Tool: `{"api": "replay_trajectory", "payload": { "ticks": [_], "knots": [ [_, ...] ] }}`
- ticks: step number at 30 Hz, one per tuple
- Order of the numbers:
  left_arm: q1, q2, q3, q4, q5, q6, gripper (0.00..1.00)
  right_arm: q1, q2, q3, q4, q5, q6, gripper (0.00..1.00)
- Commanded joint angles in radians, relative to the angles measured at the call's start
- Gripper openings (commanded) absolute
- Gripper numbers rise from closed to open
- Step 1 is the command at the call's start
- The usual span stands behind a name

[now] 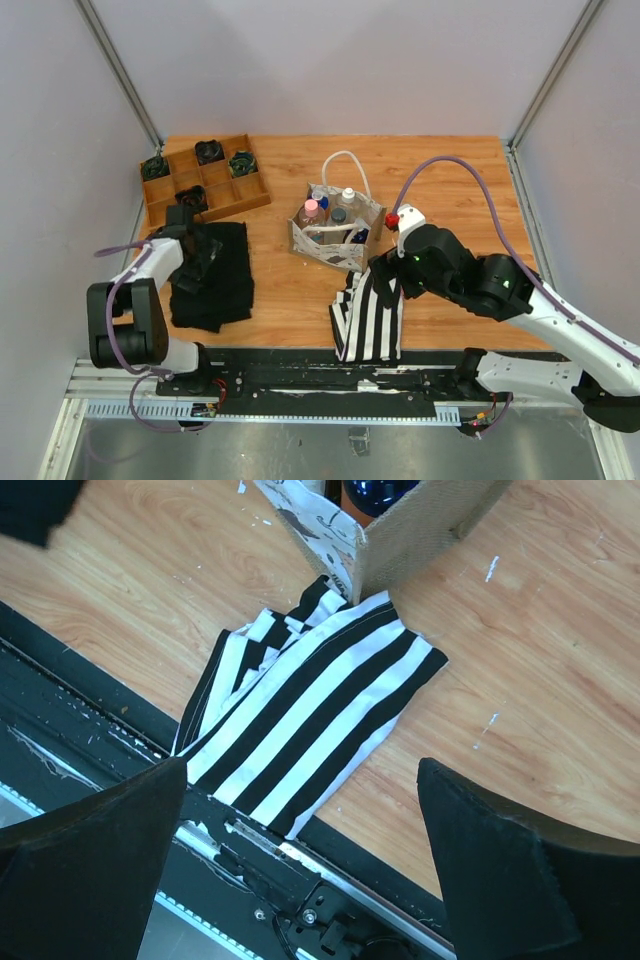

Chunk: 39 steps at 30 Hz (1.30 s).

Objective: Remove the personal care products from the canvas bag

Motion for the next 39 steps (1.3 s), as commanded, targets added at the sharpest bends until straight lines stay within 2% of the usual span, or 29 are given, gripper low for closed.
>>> {"api": "replay_trajectory", "payload": {
  "ticks": [1,8,10,12,13,16,18,24,29,34,39],
  "knots": [
    [0.124,-0.124,-0.041,-0.159,-0.091,0.037,1.00,0.016,-0.024,-0.011,-0.023,0.068,0.006,0.98],
    [0.349,-0.261,0.036,-0.193,-0.112,0.115,0.99,0.016,-0.022,0.003,-0.029,0.069,-0.001,0.98],
    [0.352,-0.290,0.077,-0.171,-0.008,0.180,0.91,0.016,-0.023,-0.001,-0.030,0.071,-0.002,0.98],
    [0.296,-0.346,0.081,-0.145,0.069,0.183,0.88,0.016,-0.019,-0.007,-0.020,0.073,-0.007,0.99],
    [0.246,-0.381,0.081,-0.135,0.057,0.173,0.89,0.016,-0.012,-0.006,-0.016,0.073,-0.008,0.99],
    [0.106,-0.442,0.062,-0.128,0.055,0.127,0.99,0.016,0.015,0.004,-0.009,0.065,-0.010,0.99],
    [0.058,-0.435,0.038,-0.115,0.090,0.109,1.00,0.016,0.032,0.008,0.000,0.059,-0.013,0.98],
    [-0.062,-0.315,-0.016,-0.037,0.121,0.133,1.00,0.016,0.074,0.030,0.010,0.051,-0.031,0.98],
    [-0.142,-0.154,-0.006,0.039,0.219,0.175,1.00,0.016,0.085,0.031,0.015,0.059,-0.037,0.99],
    [-0.235,-0.073,0.029,0.036,0.172,0.183,1.00,0.016,0.079,0.020,0.013,0.068,-0.034,0.99],
    [-0.241,0.056,0.054,0.004,0.153,0.215,1.00,0.016,0.060,0.008,0.013,0.074,-0.030,0.99]
  ]
}}
